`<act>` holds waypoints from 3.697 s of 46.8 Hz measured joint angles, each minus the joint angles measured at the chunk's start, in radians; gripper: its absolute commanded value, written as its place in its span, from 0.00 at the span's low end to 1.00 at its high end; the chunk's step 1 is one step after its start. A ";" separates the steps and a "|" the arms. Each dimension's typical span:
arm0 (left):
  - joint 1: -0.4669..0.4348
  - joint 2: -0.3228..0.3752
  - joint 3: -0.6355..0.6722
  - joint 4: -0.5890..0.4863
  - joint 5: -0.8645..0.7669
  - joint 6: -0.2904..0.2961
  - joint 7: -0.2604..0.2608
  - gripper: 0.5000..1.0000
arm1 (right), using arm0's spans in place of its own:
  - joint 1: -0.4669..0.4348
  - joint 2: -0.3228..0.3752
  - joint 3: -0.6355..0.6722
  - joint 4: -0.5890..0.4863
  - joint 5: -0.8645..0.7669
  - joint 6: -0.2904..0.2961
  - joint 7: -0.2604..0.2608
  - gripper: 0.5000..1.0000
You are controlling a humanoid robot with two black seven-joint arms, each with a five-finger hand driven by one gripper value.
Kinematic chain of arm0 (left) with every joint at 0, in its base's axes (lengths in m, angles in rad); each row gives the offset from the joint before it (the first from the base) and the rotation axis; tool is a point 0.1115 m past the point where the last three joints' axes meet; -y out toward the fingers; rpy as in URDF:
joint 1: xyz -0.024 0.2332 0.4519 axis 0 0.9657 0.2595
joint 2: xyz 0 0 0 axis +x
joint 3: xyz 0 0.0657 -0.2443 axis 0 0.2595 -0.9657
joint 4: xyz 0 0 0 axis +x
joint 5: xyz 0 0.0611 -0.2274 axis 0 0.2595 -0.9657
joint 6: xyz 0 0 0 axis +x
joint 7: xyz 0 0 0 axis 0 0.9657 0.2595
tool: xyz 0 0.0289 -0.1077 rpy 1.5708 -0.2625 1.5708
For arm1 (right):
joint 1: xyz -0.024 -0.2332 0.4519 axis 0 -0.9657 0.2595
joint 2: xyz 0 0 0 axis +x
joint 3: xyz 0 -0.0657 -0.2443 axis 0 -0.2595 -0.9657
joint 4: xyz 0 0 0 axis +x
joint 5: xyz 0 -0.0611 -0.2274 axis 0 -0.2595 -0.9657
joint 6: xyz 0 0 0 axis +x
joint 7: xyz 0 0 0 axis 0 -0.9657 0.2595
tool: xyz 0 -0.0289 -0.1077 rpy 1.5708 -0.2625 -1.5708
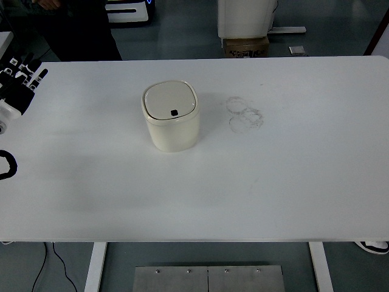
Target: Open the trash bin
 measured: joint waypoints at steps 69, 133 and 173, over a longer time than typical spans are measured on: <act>-0.821 0.122 0.981 -0.536 0.502 -0.013 0.012 1.00 | 0.000 0.000 0.000 0.000 0.000 0.000 0.000 0.98; -0.897 -0.037 1.075 -0.560 0.826 -0.102 0.084 1.00 | 0.000 0.000 0.000 0.000 0.000 0.000 0.000 0.98; -0.873 -0.045 1.100 -0.560 0.827 -0.102 0.106 1.00 | 0.000 0.000 0.000 0.000 0.000 0.000 0.001 0.98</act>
